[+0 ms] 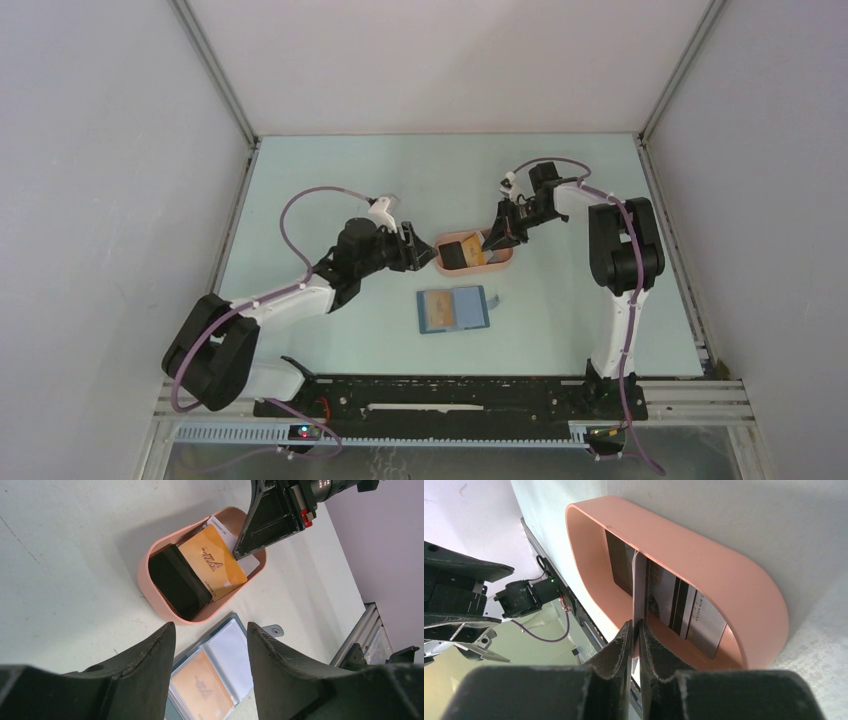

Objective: Put the credit cards into the card holder
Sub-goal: Pick up the credit card from the storage box.

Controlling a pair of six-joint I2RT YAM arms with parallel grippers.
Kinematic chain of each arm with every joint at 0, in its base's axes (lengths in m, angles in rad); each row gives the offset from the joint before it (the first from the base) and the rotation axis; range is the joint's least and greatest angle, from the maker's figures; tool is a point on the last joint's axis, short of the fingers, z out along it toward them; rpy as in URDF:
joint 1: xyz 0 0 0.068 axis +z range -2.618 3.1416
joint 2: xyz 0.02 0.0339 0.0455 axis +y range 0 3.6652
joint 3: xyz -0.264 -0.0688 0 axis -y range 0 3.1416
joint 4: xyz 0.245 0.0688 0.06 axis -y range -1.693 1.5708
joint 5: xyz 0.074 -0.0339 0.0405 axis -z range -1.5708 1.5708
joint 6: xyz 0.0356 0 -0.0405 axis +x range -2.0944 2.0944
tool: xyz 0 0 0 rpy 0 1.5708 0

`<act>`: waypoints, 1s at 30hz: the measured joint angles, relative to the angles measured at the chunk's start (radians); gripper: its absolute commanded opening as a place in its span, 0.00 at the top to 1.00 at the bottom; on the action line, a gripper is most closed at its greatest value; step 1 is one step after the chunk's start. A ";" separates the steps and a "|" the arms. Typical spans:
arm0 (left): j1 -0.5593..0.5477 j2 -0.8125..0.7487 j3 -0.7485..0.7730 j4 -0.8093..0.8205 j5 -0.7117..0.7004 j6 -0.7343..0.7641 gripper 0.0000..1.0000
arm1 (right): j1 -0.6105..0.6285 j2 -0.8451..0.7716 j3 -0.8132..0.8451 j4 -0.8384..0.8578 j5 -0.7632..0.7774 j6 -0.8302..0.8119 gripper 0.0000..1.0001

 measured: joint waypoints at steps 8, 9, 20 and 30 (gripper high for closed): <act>0.000 -0.020 -0.003 0.000 0.000 0.000 0.40 | -0.011 -0.013 0.000 -0.007 0.008 -0.004 0.91; 0.000 -0.022 -0.003 -0.001 0.000 0.000 0.40 | -0.012 -0.016 0.000 -0.008 0.008 -0.005 0.92; 0.000 -0.064 -0.042 0.000 0.002 -0.004 0.40 | -0.018 -0.077 0.000 -0.041 0.097 -0.059 1.00; 0.000 -0.180 -0.108 0.031 0.006 -0.038 0.38 | -0.019 -0.239 -0.001 -0.076 0.202 -0.183 1.00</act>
